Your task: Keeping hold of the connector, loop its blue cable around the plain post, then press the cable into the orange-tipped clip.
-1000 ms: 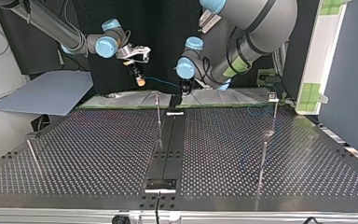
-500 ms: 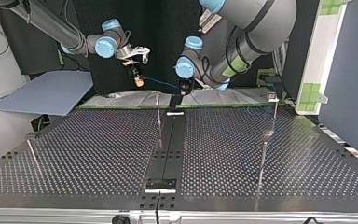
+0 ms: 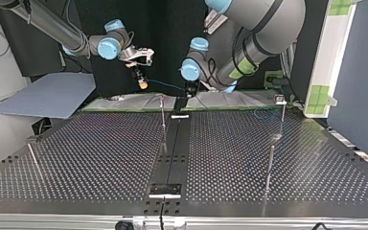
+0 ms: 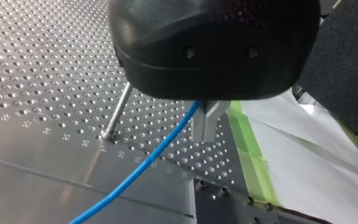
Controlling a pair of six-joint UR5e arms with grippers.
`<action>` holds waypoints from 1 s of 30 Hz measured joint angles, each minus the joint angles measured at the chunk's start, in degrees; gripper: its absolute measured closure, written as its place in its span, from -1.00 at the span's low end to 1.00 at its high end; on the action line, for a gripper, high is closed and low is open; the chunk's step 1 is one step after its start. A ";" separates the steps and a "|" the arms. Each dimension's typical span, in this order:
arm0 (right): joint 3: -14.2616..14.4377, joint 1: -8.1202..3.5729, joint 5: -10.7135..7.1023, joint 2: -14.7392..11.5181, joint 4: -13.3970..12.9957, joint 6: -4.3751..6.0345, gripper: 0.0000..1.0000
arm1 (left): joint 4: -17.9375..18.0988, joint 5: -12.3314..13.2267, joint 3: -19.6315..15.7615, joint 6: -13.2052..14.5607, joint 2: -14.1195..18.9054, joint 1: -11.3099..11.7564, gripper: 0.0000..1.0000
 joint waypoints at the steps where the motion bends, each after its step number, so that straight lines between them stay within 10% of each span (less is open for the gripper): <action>1: 0.00 -0.05 0.10 0.00 -0.02 0.11 1.00 | -0.04 0.00 0.00 0.03 0.00 -0.03 0.98; 11: 0.02 -0.64 1.60 0.03 -0.23 0.95 1.00 | 0.26 -0.54 0.00 0.31 0.00 -0.82 0.98; 30: 0.02 -0.95 1.50 0.05 -1.12 1.07 1.00 | 3.66 -9.55 -0.07 0.30 -0.02 -5.51 0.98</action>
